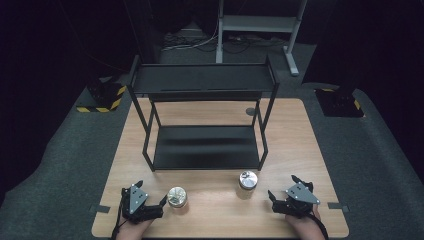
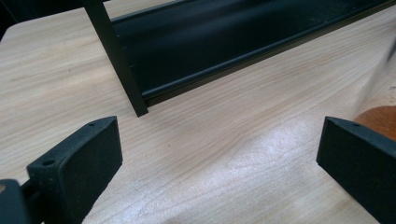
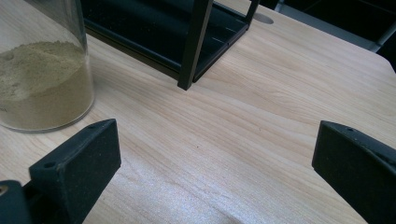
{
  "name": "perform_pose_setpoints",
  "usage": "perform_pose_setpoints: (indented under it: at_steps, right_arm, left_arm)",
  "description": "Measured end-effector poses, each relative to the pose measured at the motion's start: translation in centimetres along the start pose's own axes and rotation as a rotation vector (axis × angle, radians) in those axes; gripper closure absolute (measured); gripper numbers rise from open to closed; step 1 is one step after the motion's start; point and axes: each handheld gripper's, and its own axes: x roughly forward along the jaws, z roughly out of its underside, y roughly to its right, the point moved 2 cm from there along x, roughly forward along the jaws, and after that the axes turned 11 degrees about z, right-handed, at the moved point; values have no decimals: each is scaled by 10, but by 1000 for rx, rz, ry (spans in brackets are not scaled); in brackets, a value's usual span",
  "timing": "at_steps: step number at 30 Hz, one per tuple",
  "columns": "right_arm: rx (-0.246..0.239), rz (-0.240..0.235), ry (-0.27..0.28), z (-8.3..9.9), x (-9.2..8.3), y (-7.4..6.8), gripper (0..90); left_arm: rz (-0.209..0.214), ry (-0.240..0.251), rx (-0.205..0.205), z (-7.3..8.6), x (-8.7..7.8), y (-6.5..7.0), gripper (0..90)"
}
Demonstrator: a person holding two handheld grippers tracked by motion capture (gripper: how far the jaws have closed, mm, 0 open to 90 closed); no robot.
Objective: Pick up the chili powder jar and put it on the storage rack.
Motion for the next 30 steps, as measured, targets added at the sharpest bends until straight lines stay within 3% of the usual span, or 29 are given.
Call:
perform_pose_setpoints:
  at_steps: [14,30]
  right_arm:
    - [-2,-1,-3,-1,0,0,2]
    - [-2,-6,-1,0,0,1,2]
  left_arm:
    - [7,88,-4,-9,-21,1,4]
    - [28,188,53,-21,-41,15,4]
